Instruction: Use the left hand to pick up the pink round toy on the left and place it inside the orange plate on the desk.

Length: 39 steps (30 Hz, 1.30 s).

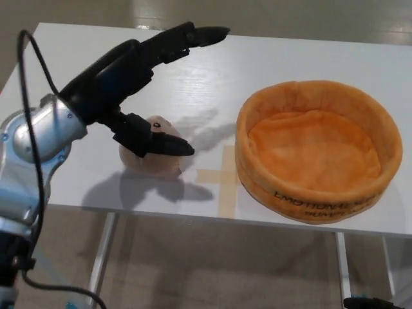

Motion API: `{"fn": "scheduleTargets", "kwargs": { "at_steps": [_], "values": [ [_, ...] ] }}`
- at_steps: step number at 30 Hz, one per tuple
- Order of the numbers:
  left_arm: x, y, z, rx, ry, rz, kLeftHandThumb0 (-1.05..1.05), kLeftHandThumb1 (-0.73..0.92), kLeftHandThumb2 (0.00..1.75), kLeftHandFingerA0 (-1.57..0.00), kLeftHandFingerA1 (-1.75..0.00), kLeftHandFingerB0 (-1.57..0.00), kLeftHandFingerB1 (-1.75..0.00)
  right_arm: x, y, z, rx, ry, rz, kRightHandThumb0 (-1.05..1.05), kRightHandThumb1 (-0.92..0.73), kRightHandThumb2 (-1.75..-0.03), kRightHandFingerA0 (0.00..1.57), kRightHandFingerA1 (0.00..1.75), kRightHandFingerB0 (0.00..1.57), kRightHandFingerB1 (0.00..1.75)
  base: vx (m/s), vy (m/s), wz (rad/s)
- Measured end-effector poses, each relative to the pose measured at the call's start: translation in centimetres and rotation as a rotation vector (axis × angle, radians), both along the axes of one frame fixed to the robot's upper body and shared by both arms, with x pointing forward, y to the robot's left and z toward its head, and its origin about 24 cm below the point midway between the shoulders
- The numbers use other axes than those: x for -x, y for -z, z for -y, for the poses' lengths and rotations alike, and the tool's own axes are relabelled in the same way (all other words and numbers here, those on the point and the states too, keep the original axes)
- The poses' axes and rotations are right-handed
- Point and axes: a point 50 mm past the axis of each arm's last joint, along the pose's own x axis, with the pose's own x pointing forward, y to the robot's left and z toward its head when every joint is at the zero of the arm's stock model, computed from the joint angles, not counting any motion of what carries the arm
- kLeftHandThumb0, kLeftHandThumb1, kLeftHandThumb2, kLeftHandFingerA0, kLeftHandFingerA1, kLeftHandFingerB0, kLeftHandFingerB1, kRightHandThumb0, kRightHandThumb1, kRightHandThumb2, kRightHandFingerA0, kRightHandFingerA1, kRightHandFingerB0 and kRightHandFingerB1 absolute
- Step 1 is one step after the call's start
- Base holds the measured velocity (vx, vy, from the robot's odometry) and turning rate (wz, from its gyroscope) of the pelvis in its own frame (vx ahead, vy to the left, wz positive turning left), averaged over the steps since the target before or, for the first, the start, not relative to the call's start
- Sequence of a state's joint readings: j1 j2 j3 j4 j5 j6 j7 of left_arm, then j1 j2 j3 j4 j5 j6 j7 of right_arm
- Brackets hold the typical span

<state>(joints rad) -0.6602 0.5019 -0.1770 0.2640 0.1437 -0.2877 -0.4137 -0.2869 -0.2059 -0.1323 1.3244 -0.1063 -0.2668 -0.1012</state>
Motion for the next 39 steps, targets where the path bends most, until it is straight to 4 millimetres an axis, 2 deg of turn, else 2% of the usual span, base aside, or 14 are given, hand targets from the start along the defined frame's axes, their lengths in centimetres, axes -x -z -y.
{"fn": "scheduleTargets", "kwargs": {
  "at_steps": [3,4,13,25,26,27,28,29,30,32,33,34,35,39],
  "values": [
    [-1.0,0.9,-0.2,-0.033,-0.046,-0.029,-0.45,0.29,0.62,0.00,-0.01,-0.08,-0.25,0.0,0.0,0.0,0.000,0.000,0.000,-0.32,-0.55,-0.56,0.72,0.62,0.67,0.50,0.00,0.000,0.00],
    [-1.4,1.4,-0.3,-0.049,-0.067,-0.042,-0.47,0.31,0.68,0.00,-0.15,-0.06,-0.27,0.0,0.0,0.0,0.000,0.000,0.000,-0.33,-0.54,-0.56,0.72,0.61,0.68,0.49,0.00,0.000,0.00],
    [-3.7,6.1,-1.7,-0.226,-0.239,-0.153,-0.47,0.34,0.65,0.00,0.00,-0.08,-0.25,0.0,0.0,0.0,0.001,-0.003,0.003,-0.32,-0.54,-0.56,0.74,0.63,0.69,0.50,0.00,0.000,0.00],
    [-4.3,10.2,-3.0,-0.395,-0.367,-0.180,-0.41,0.30,0.68,0.00,-0.19,-0.06,-0.28,-0.1,-0.1,0.0,0.002,-0.003,0.008,-0.32,-0.55,-0.57,0.73,0.59,0.70,0.50,0.00,0.000,0.00],
    [-4.3,10.3,-2.9,-0.401,-0.369,-0.175,-0.42,0.28,0.65,-0.05,-0.39,0.00,-0.34,-0.1,-0.1,0.0,0.003,-0.003,0.008,-0.31,-0.55,-0.57,0.73,0.60,0.70,0.50,0.00,0.000,0.00],
    [-4.3,10.4,-2.9,-0.407,-0.370,-0.171,-0.42,0.28,0.65,-0.05,-0.39,0.00,-0.34,-0.1,-0.1,0.0,0.003,-0.003,0.008,-0.31,-0.55,-0.57,0.73,0.60,0.70,0.50,0.00,0.000,0.00],
    [-4.3,10.4,-2.9,-0.411,-0.373,-0.162,-0.19,0.82,0.65,-1.14,-0.71,-0.65,-0.41,-0.1,-0.1,0.0,0.003,-0.003,0.008,-0.32,-0.55,-0.57,0.74,0.59,0.71,0.50,0.00,0.000,0.00],
    [-4.3,10.4,-3.0,-0.414,-0.376,-0.157,-0.19,0.82,0.65,-1.14,-0.71,-0.65,-0.41,-0.1,-0.1,0.0,0.003,-0.003,0.008,-0.32,-0.55,-0.57,0.74,0.59,0.71,0.50,0.00,0.000,0.00],
    [-4.3,10.5,-3.0,-0.408,-0.379,-0.156,-0.16,0.81,0.71,-0.90,-1.27,-0.90,-0.57,-0.1,-0.1,0.0,0.002,-0.003,0.008,-0.32,-0.55,-0.57,0.74,0.59,0.71,0.50,0.00,0.000,0.00],
    [-4.4,10.2,-2.9,-0.365,-0.381,-0.148,-0.16,0.81,0.71,-0.90,-1.27,-0.90,-0.57,-0.1,-0.1,0.0,0.002,-0.001,0.008,-0.32,-0.55,-0.57,0.74,0.59,0.71,0.50,0.00,0.000,0.00],
    [-4.5,9.8,-2.9,-0.332,-0.381,-0.133,-0.15,0.83,0.73,-0.82,-1.37,-0.89,-0.70,-0.1,-0.1,0.0,0.001,0.001,0.009,-0.32,-0.56,-0.57,0.74,0.59,0.70,0.49,0.00,0.000,0.00],
    [-4.5,9.7,-2.9,-0.328,-0.381,-0.131,-0.15,0.83,0.73,-0.82,-1.37,-0.89,-0.70,-0.1,-0.1,0.0,0.001,0.001,0.010,-0.32,-0.56,-0.57,0.74,0.59,0.70,0.49,0.00,0.000,0.00],
    [-4.5,9.6,-2.8,-0.304,-0.380,-0.122,-0.20,0.83,0.73,-0.74,-1.58,-0.76,-1.08,-0.2,-0.1,0.0,0.000,0.002,0.012,-0.33,-0.55,-0.56,0.74,0.61,0.70,0.51,0.00,0.000,0.00],
    [-4.5,9.6,-2.4,-0.268,-0.373,-0.114,-0.20,0.84,0.72,-0.74,-1.58,-0.77,-1.05,-0.3,-0.2,0.0,0.000,0.001,0.015,-0.35,-0.55,-0.57,0.76,0.66,0.74,0.51,0.00,0.000,0.00]
  ]
}}
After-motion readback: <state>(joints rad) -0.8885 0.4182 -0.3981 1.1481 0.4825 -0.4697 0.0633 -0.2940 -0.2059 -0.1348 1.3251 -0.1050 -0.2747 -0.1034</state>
